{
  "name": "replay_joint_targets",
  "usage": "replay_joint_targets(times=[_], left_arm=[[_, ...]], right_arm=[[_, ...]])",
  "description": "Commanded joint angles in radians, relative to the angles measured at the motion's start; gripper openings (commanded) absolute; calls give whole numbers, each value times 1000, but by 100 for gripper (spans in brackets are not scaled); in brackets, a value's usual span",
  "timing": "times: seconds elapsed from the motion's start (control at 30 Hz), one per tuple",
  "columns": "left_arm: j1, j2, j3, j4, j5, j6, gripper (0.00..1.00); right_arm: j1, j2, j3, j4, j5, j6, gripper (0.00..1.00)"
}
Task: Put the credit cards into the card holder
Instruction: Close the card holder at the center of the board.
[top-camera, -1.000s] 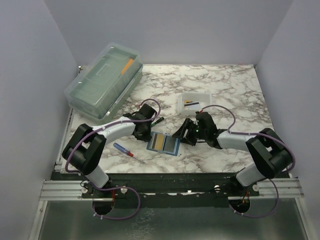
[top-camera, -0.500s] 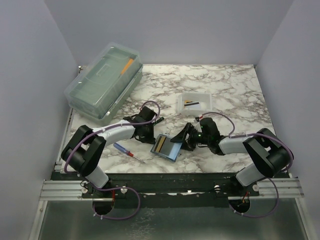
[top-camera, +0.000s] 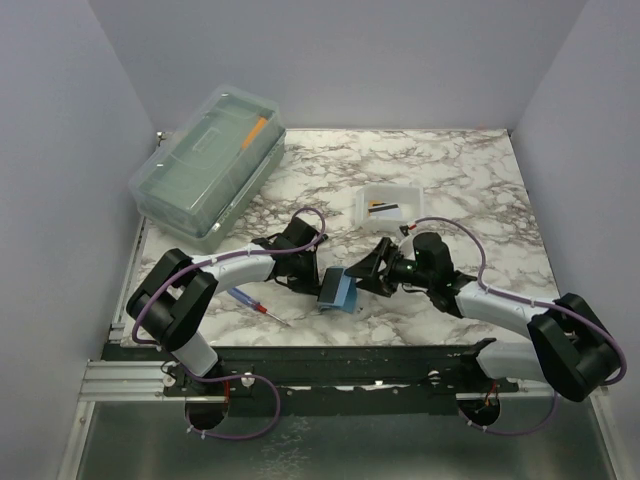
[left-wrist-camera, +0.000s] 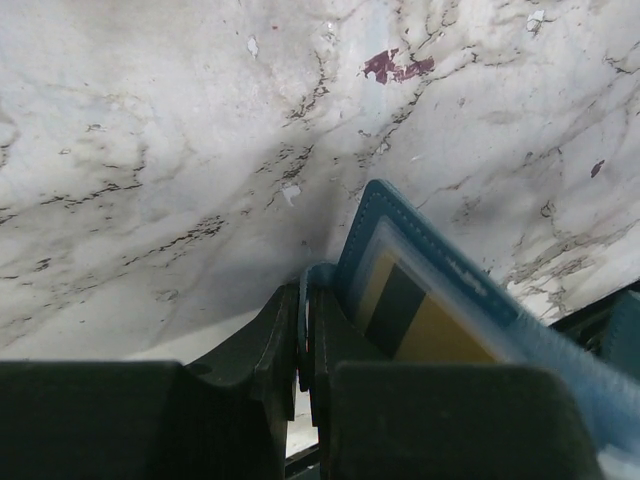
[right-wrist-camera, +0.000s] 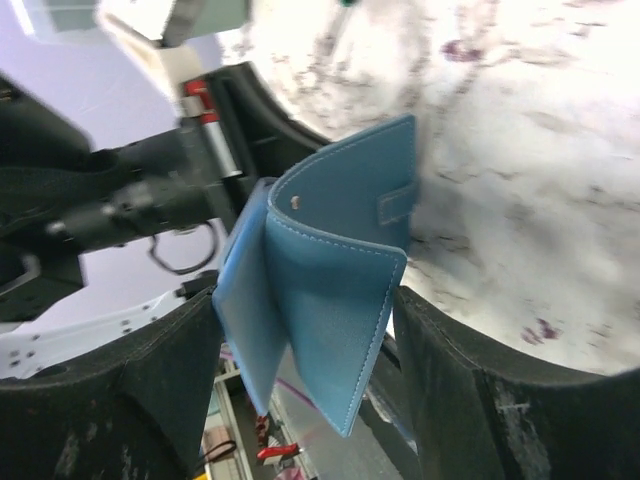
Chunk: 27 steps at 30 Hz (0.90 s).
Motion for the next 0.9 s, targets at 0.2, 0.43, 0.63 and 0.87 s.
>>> replay_joint_targets(times=[0.2,0.43,0.63,0.87], left_arm=[[-6,-19,-15,5,29,-21,0],[-5,-30,-19,-2,24,-21,0],[-6,-33,-22,-1,45,-31,0],[-6,-60,-32,31,82,-85,0]], right_arm=[[6,-70,-130,-188,137,-72,78],[7,-198,-153,-362,243,-97,87],[7,-211,-161,-270,142,-121,87],[6,-149,-94,-194,-3,-113,81]])
